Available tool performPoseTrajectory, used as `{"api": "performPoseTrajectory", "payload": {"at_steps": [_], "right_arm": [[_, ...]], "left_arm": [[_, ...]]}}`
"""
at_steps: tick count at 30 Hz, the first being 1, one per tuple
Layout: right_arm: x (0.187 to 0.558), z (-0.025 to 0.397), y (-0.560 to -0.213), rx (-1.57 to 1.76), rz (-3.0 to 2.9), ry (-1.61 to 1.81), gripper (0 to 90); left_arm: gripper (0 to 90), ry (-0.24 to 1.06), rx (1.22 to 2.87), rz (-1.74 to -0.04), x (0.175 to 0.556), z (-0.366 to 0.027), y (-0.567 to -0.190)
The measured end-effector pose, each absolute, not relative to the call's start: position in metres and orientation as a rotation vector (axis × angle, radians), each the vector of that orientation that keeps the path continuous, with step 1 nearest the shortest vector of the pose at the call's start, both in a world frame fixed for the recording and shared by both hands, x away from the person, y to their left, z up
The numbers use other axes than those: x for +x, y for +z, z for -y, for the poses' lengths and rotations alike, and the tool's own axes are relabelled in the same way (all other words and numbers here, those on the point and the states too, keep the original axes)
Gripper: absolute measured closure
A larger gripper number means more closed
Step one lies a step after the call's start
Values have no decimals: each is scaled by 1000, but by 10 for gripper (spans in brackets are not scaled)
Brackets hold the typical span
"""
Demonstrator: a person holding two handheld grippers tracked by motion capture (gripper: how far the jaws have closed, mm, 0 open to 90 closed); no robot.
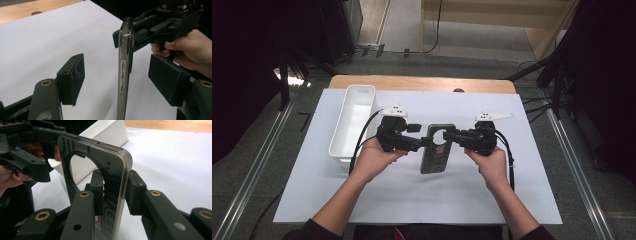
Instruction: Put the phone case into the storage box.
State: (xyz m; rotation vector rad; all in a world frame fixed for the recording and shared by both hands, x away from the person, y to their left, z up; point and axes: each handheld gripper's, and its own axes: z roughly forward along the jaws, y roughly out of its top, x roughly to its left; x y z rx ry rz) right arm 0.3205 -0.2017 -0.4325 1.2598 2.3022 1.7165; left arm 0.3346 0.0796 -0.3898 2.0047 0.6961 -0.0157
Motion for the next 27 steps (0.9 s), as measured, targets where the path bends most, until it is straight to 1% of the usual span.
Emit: {"api": "performPoseTrajectory", "payload": {"at_steps": [4,10,27], "right_arm": [[320,201,-432,1264,-2295,1706,701],[322,199,-430,1301,-2300,1669,701],[326,190,-427,1387,-2273,1607,701]], "left_arm": [[293,25,2005,-713,331,-79,-390],[293,43,1987,-743,328,-80,-391],[295,145,1957,-838,328,-76,-396]]}}
